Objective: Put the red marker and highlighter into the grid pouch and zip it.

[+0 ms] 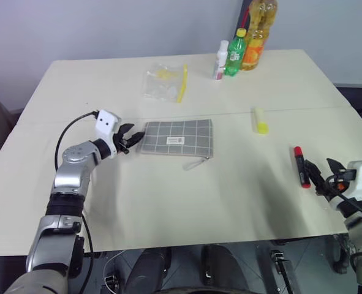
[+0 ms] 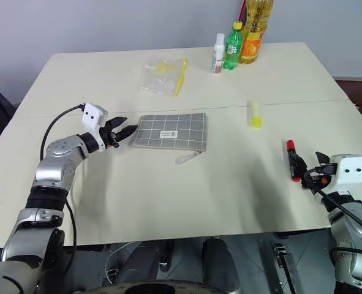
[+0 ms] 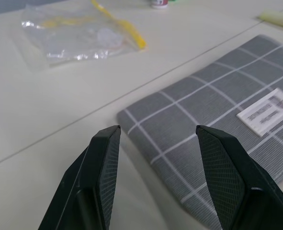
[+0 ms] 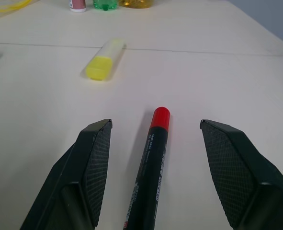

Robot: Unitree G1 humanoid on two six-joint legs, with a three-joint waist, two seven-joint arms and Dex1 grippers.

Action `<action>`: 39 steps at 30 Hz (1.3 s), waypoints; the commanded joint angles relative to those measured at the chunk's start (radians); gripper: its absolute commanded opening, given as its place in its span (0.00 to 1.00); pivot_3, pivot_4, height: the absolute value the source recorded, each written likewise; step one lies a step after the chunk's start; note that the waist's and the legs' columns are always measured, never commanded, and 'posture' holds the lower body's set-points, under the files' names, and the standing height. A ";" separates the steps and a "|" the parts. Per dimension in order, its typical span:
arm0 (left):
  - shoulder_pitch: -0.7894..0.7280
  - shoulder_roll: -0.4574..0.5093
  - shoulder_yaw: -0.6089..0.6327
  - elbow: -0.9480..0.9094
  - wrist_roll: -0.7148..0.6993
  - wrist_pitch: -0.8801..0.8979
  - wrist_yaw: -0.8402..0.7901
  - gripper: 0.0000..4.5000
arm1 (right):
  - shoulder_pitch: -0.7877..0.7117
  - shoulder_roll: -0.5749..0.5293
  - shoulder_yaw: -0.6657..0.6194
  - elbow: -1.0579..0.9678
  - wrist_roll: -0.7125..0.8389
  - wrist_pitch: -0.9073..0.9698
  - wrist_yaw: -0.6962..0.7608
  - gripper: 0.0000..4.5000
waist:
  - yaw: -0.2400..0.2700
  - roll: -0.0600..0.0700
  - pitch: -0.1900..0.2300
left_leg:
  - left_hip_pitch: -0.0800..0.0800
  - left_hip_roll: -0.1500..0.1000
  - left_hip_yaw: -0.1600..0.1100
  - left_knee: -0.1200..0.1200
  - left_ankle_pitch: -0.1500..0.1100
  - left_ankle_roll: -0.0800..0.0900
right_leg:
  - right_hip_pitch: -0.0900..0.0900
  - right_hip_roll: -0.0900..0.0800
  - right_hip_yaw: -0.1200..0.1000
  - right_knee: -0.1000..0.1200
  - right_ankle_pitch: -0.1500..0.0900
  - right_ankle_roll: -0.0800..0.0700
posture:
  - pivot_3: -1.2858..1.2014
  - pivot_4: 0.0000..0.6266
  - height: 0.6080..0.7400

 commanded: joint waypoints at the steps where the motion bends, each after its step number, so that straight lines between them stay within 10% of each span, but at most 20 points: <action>1: -0.001 0.009 0.009 -0.045 -0.010 0.016 -0.003 0.59 | -0.012 -0.013 -0.009 -0.007 -0.001 -0.027 0.003 0.68 | 0.000 0.000 0.000 | 0.000 0.000 0.000 0.000 0.000 0.000 | 0.000 0.000 0.000 0.000 0.000 0.000 | 0.52 0.24 1.00; 31: 0.039 0.050 0.037 -0.029 0.071 -0.128 0.112 0.59 | -0.303 -0.036 0.249 -0.025 -0.050 0.107 -0.006 0.68 | -0.005 0.000 0.000 | 0.000 0.000 0.000 0.000 0.000 0.000 | -0.001 0.000 0.000 0.000 0.000 0.000 | 0.52 0.24 1.00; 39: 0.012 0.120 0.004 0.101 0.188 -0.259 0.185 0.59 | -0.531 0.028 0.480 0.135 -0.181 0.189 -0.080 0.02 | -0.003 0.000 0.000 | 0.000 0.000 0.000 0.000 0.000 0.000 | -0.001 0.000 0.000 0.001 0.001 0.002 | 0.52 0.24 1.00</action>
